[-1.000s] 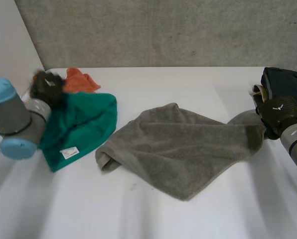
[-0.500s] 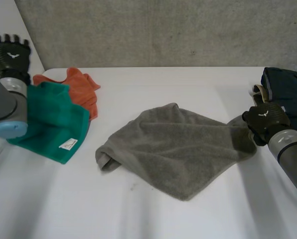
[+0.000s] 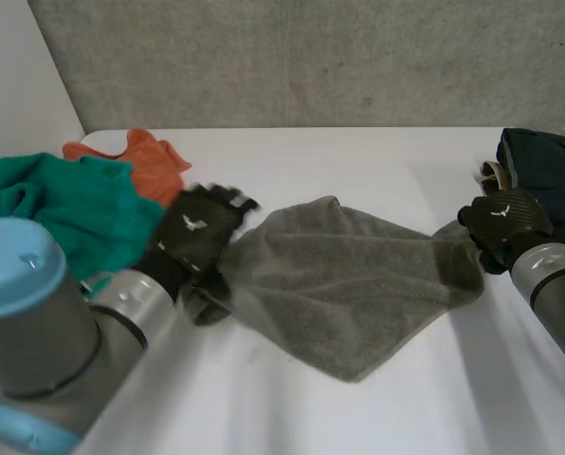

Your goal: Fold the laundry.

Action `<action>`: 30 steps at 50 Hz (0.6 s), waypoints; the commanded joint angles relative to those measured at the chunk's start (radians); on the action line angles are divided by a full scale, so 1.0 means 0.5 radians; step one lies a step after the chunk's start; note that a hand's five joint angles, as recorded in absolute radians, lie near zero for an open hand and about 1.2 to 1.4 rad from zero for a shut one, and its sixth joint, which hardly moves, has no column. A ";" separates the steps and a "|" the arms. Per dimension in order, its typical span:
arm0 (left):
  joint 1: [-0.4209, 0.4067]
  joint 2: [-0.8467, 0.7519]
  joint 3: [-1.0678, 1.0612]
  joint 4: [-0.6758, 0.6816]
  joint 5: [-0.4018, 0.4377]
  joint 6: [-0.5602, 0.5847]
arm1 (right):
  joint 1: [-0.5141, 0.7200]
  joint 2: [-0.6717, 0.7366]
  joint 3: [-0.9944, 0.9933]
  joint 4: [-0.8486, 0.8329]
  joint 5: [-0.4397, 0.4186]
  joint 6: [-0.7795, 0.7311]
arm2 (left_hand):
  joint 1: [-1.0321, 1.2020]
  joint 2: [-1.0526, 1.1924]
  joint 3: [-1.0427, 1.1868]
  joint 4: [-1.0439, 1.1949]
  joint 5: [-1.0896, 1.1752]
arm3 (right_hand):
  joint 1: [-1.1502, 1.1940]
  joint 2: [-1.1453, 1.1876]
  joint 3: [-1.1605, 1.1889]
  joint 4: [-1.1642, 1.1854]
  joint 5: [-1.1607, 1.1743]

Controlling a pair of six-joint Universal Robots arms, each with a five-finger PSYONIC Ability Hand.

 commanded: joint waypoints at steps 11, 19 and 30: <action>-0.442 -0.569 0.191 -0.030 -0.102 -0.081 | 0.008 -0.006 0.031 -0.002 -0.009 -0.012 | 0.549 0.548 0.550 0.553 0.544 | 0.540 0.443 0.416 0.397 0.458; -0.546 -0.680 0.277 0.019 -0.087 0.158 | 0.005 0.000 0.034 -0.005 -0.009 -0.012 | 0.896 0.895 0.896 0.900 0.890 | 0.540 0.443 0.416 0.397 0.458; -0.601 -0.772 0.329 0.083 -0.087 0.177 | 0.005 0.006 0.043 -0.021 -0.009 -0.012 | 1.013 1.012 1.014 1.017 1.008 | 0.540 0.443 0.416 0.397 0.458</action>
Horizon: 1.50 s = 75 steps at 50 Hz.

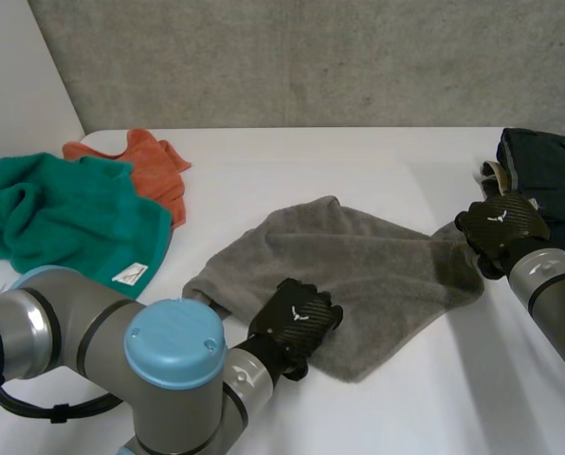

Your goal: Fold the laundry.

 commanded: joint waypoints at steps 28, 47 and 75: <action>0.373 0.952 0.101 -0.015 -0.395 0.135 | -0.022 -0.624 -0.376 0.771 0.022 -0.401 | 1.556 1.559 1.558 1.553 1.558 | 0.540 0.443 0.416 0.397 0.458; 0.689 0.419 0.539 -0.626 -0.156 0.266 | 0.285 -0.110 -1.008 1.272 0.169 -0.506 | 1.556 1.559 1.558 1.553 1.558 | 0.540 0.443 0.416 0.397 0.458; 0.843 0.221 1.298 0.596 -0.091 0.350 | 0.531 -0.002 -1.313 -0.484 0.504 -0.175 | 1.556 1.559 1.558 1.553 1.558 | 0.540 0.443 0.416 0.397 0.458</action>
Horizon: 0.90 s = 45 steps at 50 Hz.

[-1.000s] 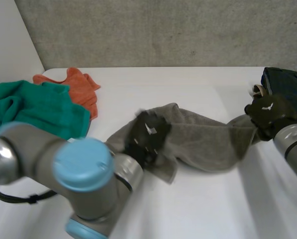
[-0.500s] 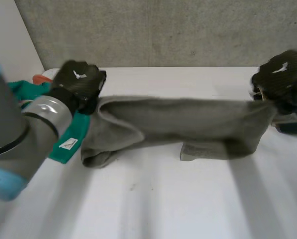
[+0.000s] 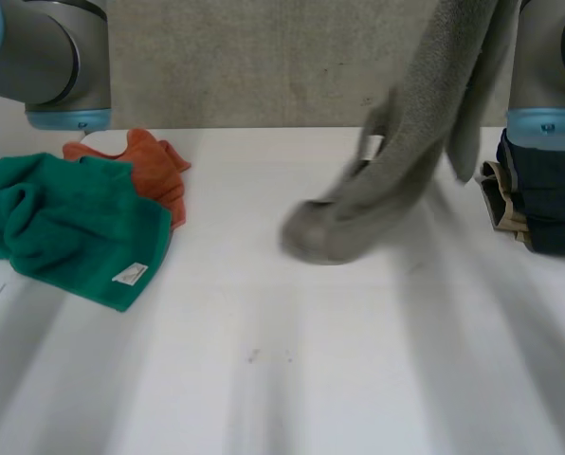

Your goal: Fold the laundry.

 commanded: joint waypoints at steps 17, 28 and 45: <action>-0.331 0.259 -1.443 -0.298 0.092 -0.682 | 0.290 -0.432 0.733 0.558 -0.431 0.011 | -1.866 -1.962 -1.954 -1.969 -1.901 | 0.540 0.443 0.406 0.390 0.446; -0.404 -0.063 -1.176 -0.500 0.365 -0.860 | 0.496 -0.837 0.831 0.761 -0.637 0.051 | -1.908 -2.003 -1.996 -2.010 -1.942 | 0.540 0.443 0.406 0.390 0.446; -0.527 -0.312 -1.059 -0.519 0.445 -0.922 | 0.475 -1.110 0.920 0.939 -0.689 0.382 | 0.493 0.398 0.405 0.391 0.459 | 0.540 0.443 0.406 0.390 0.446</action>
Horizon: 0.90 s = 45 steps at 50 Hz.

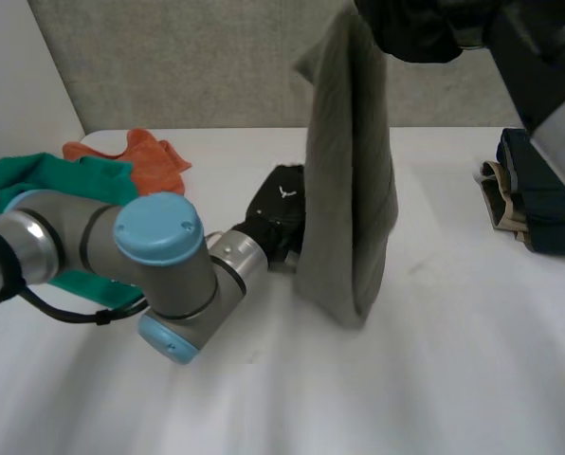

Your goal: Fold the laundry.

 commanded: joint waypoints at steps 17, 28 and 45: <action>0.414 0.889 -0.575 -0.299 -0.044 0.325 | -0.667 0.279 0.118 0.299 0.074 0.012 | 1.468 1.554 1.560 1.593 1.595 | 0.540 0.443 0.406 0.390 0.431; 0.426 0.828 -0.738 -0.330 -0.065 0.338 | -0.646 0.635 0.379 0.555 0.101 0.223 | 1.451 1.537 1.543 1.576 1.578 | -1.454 -1.551 -1.588 -1.604 -1.562; 0.444 0.763 -0.744 -0.321 -0.068 0.335 | -0.164 1.153 0.401 0.588 -0.080 0.674 | 1.451 1.537 1.543 1.576 1.578 | -1.326 -1.423 -1.460 -1.476 -1.434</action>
